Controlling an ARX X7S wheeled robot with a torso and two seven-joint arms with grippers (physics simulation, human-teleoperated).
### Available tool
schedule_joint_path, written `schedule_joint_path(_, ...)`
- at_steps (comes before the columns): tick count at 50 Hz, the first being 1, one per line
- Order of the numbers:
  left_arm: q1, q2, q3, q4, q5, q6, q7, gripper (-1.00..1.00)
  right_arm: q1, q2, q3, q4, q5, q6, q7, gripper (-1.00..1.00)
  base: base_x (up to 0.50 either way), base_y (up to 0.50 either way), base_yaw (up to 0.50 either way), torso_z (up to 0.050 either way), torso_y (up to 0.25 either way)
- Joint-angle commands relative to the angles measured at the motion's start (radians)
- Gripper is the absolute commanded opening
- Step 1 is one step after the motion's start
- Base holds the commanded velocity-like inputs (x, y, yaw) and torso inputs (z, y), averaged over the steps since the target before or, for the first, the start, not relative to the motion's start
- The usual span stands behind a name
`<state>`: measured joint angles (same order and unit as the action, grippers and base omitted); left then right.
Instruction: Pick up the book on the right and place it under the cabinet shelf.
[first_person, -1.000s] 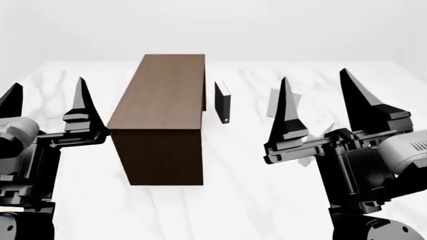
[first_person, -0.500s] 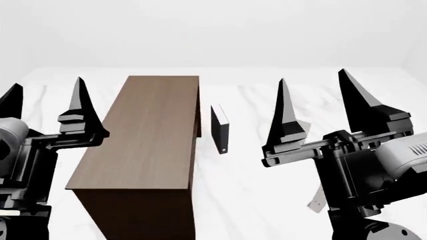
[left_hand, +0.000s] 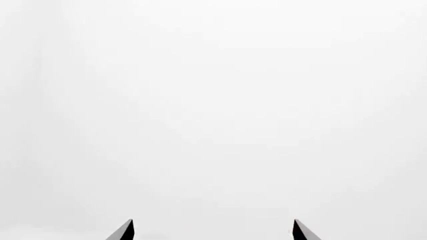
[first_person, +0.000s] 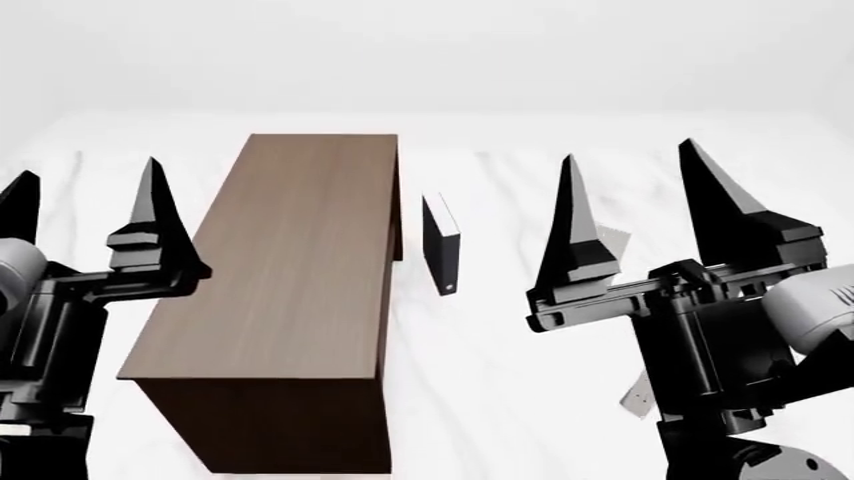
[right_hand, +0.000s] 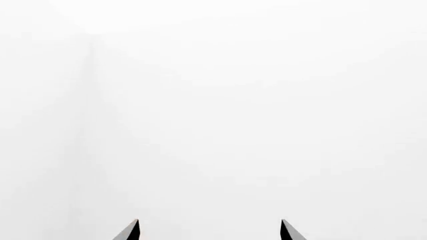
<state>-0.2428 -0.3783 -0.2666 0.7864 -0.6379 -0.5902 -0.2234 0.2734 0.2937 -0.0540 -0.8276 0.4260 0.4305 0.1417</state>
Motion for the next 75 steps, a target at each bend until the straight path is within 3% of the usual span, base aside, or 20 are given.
schedule_joint_path(1, -0.002, -0.011, -0.008, -0.005, 0.005, 0.005, -0.007, 1.0, 0.004, 0.01, -0.007, -0.001, 0.012, 0.002, 0.007, 1.0, 0.0, 0.0, 0.0, 0.0, -0.25)
schedule_joint_path(6, -0.001, -0.015, -0.008, -0.004, 0.001, 0.003, -0.008, 1.0, 0.015, 0.03, 0.007, -0.038, 0.04, 0.044, 0.026, 1.0, 0.0, 0.0, 0.0, 0.0, -0.25)
schedule_joint_path(11, 0.002, -0.014, -0.014, 0.001, -0.012, 0.001, -0.012, 1.0, 0.069, 0.089, 0.084, -0.128, 0.16, 0.194, 0.089, 1.0, 0.0, 0.0, 0.0, 0.002, -0.18)
schedule_joint_path(16, 0.007, -0.021, -0.003, 0.011, -0.002, 0.009, -0.004, 1.0, 0.223, 0.174, 0.237, -0.192, 0.453, 0.445, 0.256, 1.0, 0.0, 0.0, 0.0, 0.0, 0.0)
schedule_joint_path(21, 0.006, -0.036, 0.013, 0.032, 0.021, 0.004, -0.012, 1.0, 0.436, 0.325, 0.342, -0.103, 0.955, 0.644, 0.571, 1.0, 0.0, 0.0, 0.0, 0.0, 0.0)
schedule_joint_path(29, -0.001, -0.054, 0.028, 0.062, 0.056, -0.026, -0.052, 1.0, 0.622, 0.584, 0.23, 0.101, 1.423, 0.678, 0.928, 1.0, 0.0, 0.0, 0.0, 0.0, 0.0)
schedule_joint_path(38, -0.012, -0.06, 0.012, 0.084, 0.04, -0.067, -0.096, 1.0, 0.649, 0.757, 0.151, 0.264, 1.757, 0.577, 1.101, 1.0, 0.0, 0.0, 0.0, 0.0, 0.0)
schedule_joint_path(51, -0.032, -0.071, -0.032, 0.097, -0.046, -0.141, -0.135, 1.0, 0.603, 0.813, 0.052, 0.347, 2.011, 0.407, 1.263, 1.0, 0.0, 0.0, 0.0, 0.0, 0.0)
schedule_joint_path(58, -0.036, -0.075, -0.043, 0.095, -0.07, -0.152, -0.141, 1.0, 0.463, 0.777, 0.141, 0.361, 1.998, 0.354, 1.223, 1.0, 0.0, 0.0, 0.0, 0.0, 0.0)
schedule_joint_path(75, -0.034, -0.079, -0.055, 0.076, -0.086, -0.145, -0.141, 1.0, 0.391, 0.839, 0.187, 0.369, 2.001, 0.335, 1.253, 1.0, 0.0, 0.0, 0.0, 0.0, 0.0)
